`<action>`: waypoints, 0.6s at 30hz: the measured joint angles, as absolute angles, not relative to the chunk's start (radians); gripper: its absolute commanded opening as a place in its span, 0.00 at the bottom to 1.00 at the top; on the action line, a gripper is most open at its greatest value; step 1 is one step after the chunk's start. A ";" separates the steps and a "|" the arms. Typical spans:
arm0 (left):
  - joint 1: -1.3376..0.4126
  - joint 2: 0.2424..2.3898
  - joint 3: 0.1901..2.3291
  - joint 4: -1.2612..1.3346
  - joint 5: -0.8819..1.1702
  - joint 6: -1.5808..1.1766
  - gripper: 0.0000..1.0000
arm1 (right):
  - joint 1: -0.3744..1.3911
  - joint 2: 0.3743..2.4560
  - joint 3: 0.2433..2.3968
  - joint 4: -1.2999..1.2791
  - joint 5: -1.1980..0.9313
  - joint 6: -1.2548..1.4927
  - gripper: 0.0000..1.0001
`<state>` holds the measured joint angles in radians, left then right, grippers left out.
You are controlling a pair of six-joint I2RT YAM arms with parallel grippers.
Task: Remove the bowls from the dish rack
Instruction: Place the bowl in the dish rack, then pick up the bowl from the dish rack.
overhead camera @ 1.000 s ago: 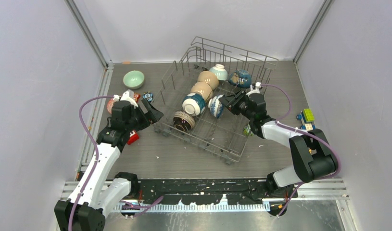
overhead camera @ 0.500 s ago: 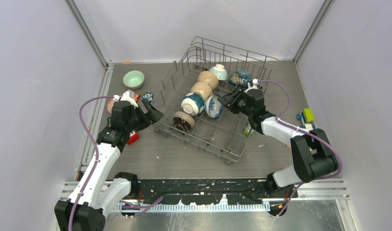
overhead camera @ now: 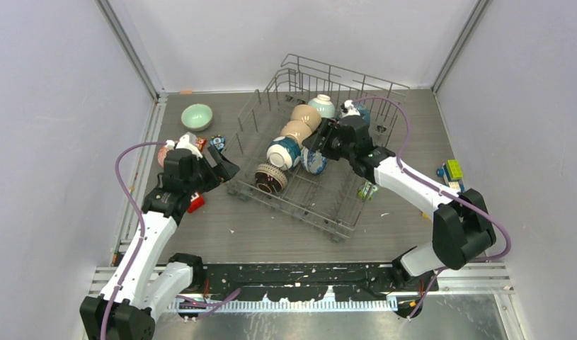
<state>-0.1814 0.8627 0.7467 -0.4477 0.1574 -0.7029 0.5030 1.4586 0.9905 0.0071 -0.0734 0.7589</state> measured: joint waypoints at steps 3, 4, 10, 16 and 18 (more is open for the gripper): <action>-0.181 0.855 0.747 -0.450 0.154 -0.700 0.85 | 0.525 1.482 1.063 -0.078 -0.027 0.722 0.63; -0.181 0.852 0.747 -0.452 0.152 -0.699 0.85 | 0.529 1.495 1.083 -0.104 -0.012 0.710 0.62; -0.181 0.846 0.747 -0.464 0.149 -0.698 0.85 | 0.538 1.564 1.123 -0.202 0.024 0.685 0.59; -0.181 0.846 0.747 -0.466 0.145 -0.695 0.85 | 0.554 1.603 1.144 -0.238 0.028 0.683 0.55; -0.181 0.846 0.747 -0.466 0.142 -0.695 0.85 | 0.557 1.608 1.155 -0.240 0.028 0.683 0.51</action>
